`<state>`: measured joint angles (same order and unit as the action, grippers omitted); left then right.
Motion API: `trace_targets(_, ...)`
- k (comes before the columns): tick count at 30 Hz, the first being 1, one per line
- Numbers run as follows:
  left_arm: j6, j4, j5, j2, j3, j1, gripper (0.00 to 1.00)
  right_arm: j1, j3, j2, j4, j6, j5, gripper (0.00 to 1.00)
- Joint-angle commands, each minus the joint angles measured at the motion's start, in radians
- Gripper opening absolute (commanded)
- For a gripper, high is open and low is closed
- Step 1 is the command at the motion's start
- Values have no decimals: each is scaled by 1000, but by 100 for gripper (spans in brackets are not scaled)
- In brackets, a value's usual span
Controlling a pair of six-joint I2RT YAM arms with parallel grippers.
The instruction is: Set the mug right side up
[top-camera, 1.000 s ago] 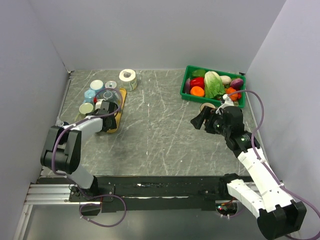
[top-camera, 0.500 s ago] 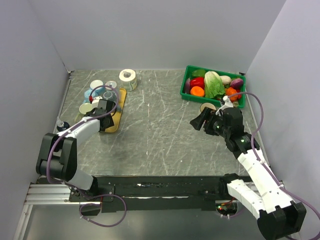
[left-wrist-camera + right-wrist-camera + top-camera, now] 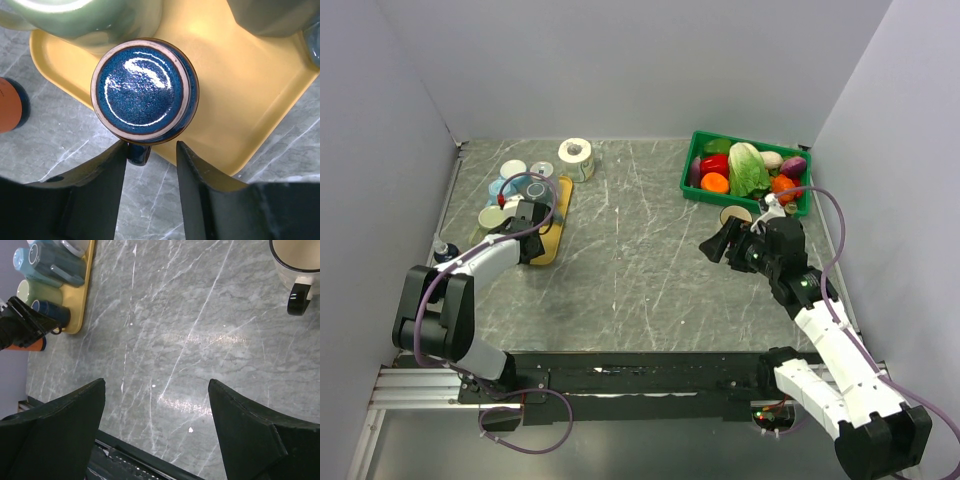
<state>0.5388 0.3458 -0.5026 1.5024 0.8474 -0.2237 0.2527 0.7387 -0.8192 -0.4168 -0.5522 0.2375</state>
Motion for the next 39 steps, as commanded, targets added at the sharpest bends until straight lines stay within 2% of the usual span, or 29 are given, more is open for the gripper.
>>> trace_targets(1, 13, -8, 13, -4, 13, -2, 47, 5, -13, 9, 44, 15, 32, 89)
trace_targets(14, 10, 5, -11, 25, 21, -5, 22, 5, -13, 9, 32, 14, 28, 89)
trace_targets(18, 10, 18, -19, 30, 31, -11, 1, 6, -13, 11, 27, 12, 28, 89)
trace_targets(28, 44, 88, 9, -66, 91, -54, 1, 6, -1, 51, 16, -5, 57, 89)
trace_targets(35, 47, 145, 59, -261, 143, -69, 1, 5, 16, 83, 16, -23, 108, 89)
trace_targets(38, 56, 154, 120, -351, 160, -69, 1, 6, 11, 100, 38, -49, 153, 89)
trace_targets(39, 61, 142, 181, -373, 165, -69, 1, 5, 7, 106, 47, -55, 169, 89)
